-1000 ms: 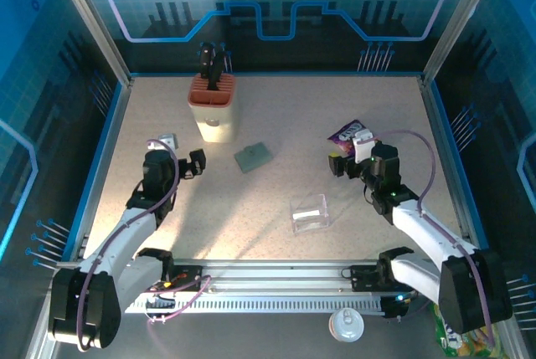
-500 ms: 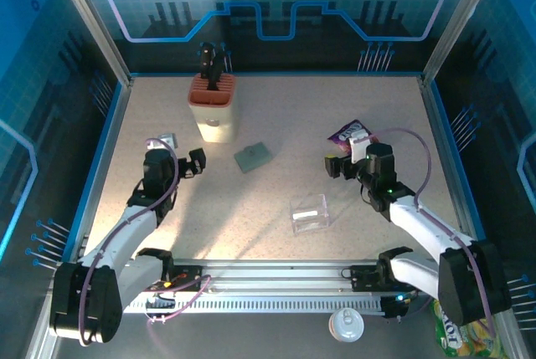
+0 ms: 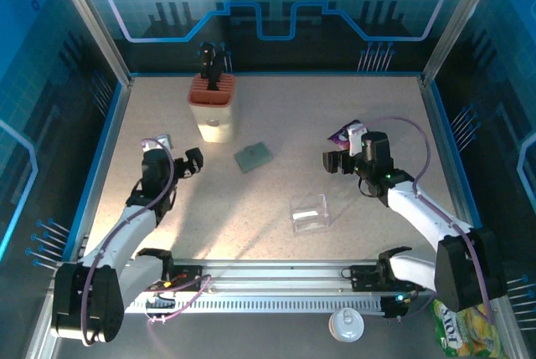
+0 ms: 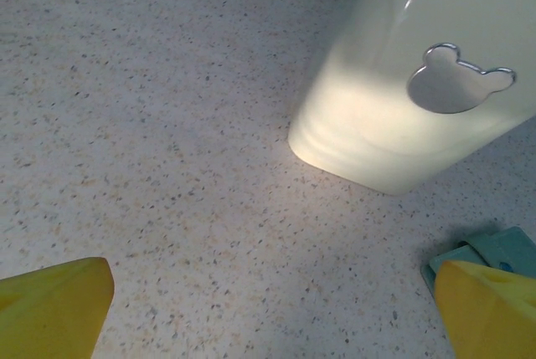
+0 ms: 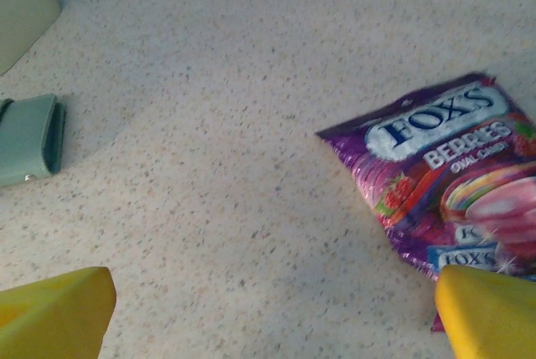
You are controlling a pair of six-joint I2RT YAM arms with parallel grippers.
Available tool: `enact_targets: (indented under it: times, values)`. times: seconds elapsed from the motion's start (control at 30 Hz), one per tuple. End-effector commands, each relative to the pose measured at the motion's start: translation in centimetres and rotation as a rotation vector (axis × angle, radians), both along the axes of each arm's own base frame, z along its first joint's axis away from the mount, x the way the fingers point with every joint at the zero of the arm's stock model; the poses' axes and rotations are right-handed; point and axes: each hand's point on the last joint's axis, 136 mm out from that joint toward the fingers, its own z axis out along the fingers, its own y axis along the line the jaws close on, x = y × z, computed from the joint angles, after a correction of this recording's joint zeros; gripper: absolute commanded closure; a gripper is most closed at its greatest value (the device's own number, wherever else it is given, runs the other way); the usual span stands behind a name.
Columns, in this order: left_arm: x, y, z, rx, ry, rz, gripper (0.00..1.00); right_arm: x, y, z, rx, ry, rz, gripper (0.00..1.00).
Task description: Take the credit cards out of the card holder
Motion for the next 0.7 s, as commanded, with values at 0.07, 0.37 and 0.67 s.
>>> enact_targets:
  times: [0.07, 0.37, 0.67]
  values:
    - [-0.9, 1.1, 2.5, -0.041, -0.012, 0.078, 0.01, -3.8, 0.6, -1.1, 0.049, 0.263, -0.001, 0.09]
    - [-2.5, -0.7, 3.2, -0.115, 0.139, 0.008, 0.01, -10.1, 2.1, -2.0, 0.142, 0.508, 0.04, 0.27]
    - [-3.7, -3.5, 6.0, -0.196, 0.243, -0.132, 0.01, -12.9, 3.4, -4.2, 0.071, 0.597, 0.024, 0.51]
